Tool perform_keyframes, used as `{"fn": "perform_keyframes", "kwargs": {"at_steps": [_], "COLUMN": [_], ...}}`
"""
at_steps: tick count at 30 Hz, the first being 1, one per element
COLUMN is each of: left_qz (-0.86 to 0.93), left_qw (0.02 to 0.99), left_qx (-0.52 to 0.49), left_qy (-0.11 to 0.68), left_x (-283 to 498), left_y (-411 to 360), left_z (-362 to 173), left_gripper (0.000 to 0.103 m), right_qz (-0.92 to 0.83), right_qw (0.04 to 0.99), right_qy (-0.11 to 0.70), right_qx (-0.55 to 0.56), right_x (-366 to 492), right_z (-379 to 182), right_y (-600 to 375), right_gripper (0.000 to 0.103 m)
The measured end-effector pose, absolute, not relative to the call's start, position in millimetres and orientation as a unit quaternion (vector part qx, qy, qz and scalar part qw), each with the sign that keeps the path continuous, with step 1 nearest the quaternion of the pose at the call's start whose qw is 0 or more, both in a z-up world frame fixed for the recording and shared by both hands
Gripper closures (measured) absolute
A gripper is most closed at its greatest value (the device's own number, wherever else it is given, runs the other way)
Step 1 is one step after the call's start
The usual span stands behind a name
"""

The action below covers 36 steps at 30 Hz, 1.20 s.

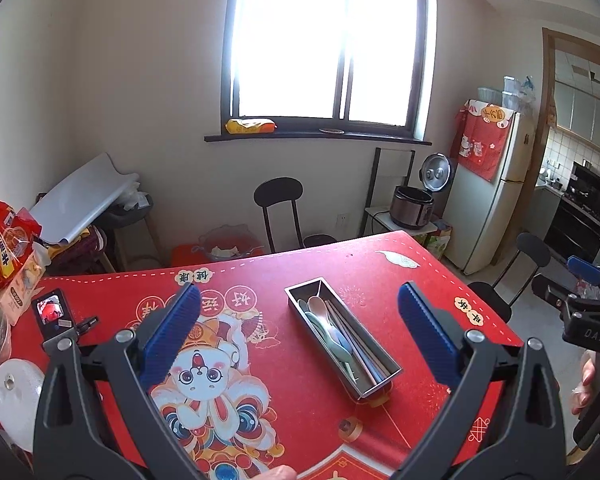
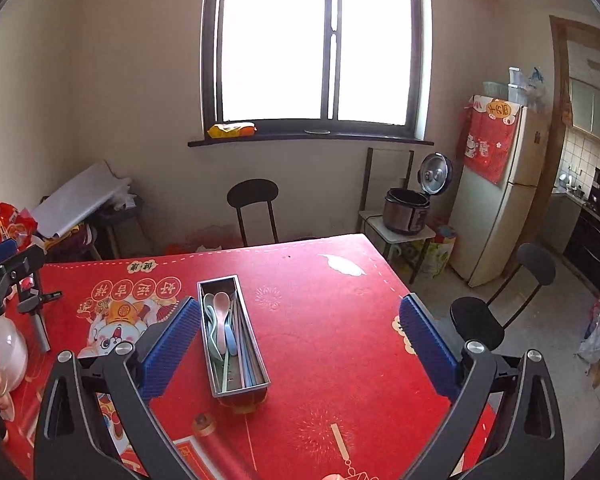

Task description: Organize utensils

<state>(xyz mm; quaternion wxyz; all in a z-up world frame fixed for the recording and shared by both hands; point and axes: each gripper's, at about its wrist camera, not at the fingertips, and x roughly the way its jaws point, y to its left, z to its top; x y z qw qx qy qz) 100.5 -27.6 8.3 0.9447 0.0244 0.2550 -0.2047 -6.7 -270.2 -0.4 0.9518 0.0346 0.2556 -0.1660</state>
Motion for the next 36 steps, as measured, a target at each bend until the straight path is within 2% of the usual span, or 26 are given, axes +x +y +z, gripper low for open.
{"fn": "perform_keyframes", "kwargs": {"at_steps": [36], "left_qz": [-0.218], "left_qw": [0.937], "left_qx": [0.036], "left_qy": [0.272], "left_x": [104.6], "left_y": [-39.9], "left_z": [-2.1], "left_gripper": [0.006], "right_qz": [-0.193], "right_qw": [0.948], "right_qy": [0.246], "right_qx": [0.056], "right_x": [-11.0], "right_z": [-0.2], "right_y": [-279.5], "right_gripper": [0.006]}}
